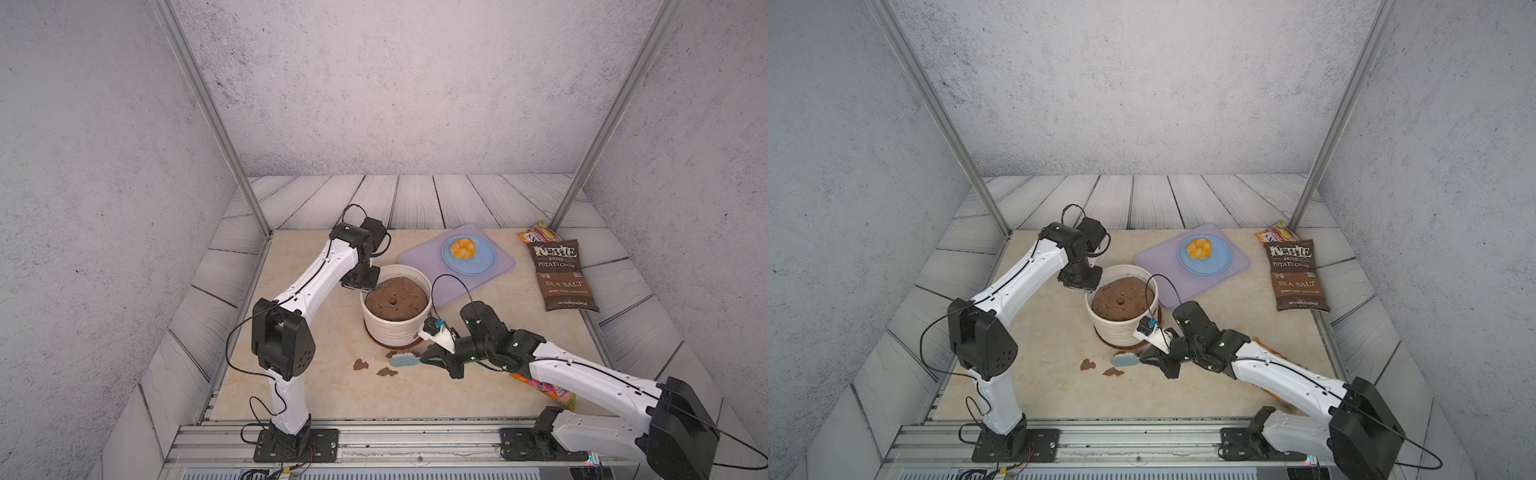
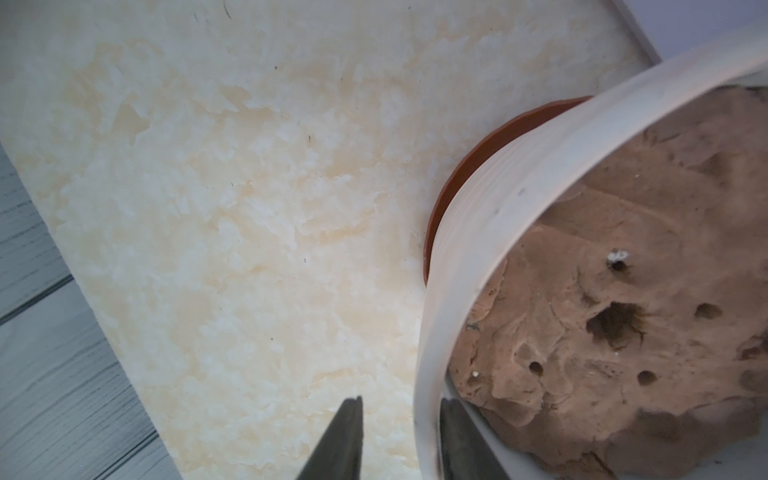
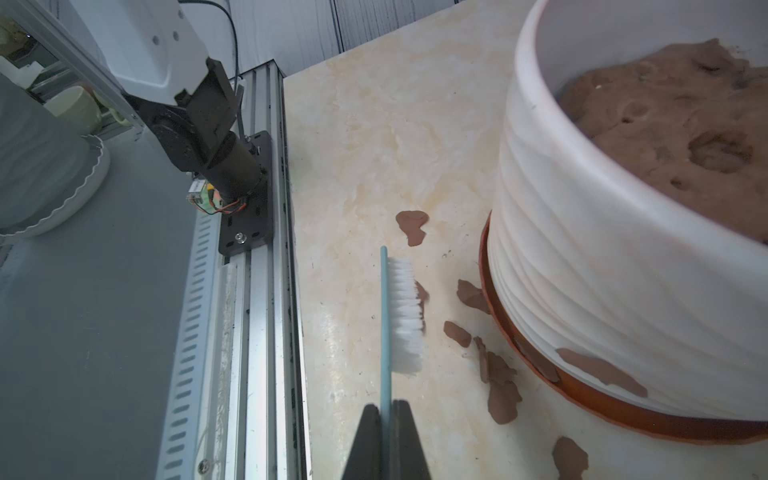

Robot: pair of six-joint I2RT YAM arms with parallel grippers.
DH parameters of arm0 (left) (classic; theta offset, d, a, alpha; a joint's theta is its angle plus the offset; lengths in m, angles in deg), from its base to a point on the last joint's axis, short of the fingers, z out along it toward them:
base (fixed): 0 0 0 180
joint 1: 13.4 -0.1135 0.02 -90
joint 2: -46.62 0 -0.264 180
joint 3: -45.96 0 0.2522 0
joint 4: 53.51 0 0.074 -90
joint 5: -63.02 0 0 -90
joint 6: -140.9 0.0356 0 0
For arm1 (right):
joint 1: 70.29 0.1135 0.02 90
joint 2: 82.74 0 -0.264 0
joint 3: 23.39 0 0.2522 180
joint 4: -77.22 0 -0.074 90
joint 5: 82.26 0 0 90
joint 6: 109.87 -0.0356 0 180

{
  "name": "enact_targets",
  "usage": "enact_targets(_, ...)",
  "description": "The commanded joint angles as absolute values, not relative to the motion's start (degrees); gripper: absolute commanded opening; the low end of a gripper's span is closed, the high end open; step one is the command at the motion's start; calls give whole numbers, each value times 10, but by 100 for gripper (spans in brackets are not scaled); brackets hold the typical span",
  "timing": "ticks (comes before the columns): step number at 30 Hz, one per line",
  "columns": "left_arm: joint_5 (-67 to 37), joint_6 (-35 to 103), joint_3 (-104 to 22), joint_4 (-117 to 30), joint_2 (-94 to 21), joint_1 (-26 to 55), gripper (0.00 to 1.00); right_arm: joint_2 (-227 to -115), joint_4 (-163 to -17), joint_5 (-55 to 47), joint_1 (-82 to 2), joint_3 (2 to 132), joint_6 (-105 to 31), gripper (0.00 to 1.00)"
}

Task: Scrub the dried mud off the ceramic pot
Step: Rotate the pot on the tray.

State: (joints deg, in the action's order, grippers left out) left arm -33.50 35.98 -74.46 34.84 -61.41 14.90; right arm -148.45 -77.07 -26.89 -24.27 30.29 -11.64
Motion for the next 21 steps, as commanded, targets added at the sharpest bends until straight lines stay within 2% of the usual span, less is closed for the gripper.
enact_targets(1, -345, 326, -765, 386, -590, 148, 46, -1464, -755, -279, -242, 309, -132, 0)
enact_targets(6, -323, 219, -755, 398, -570, 148, 57, -1460, -744, -265, -242, 325, -127, 0)
enact_targets(12, -280, -15, -697, 389, -523, 157, 59, -1467, -762, -258, -242, 325, -132, 0)
enact_targets(16, -236, -191, -599, 312, -450, 176, 61, -1470, -769, -257, -243, 323, -137, 0)
enact_targets(19, -207, -300, -512, 216, -399, 204, 63, -1467, -771, -256, -242, 320, -140, 0)
enact_targets(21, -210, -346, -491, 202, -392, 224, 64, -1467, -773, -253, -242, 317, -142, 0)
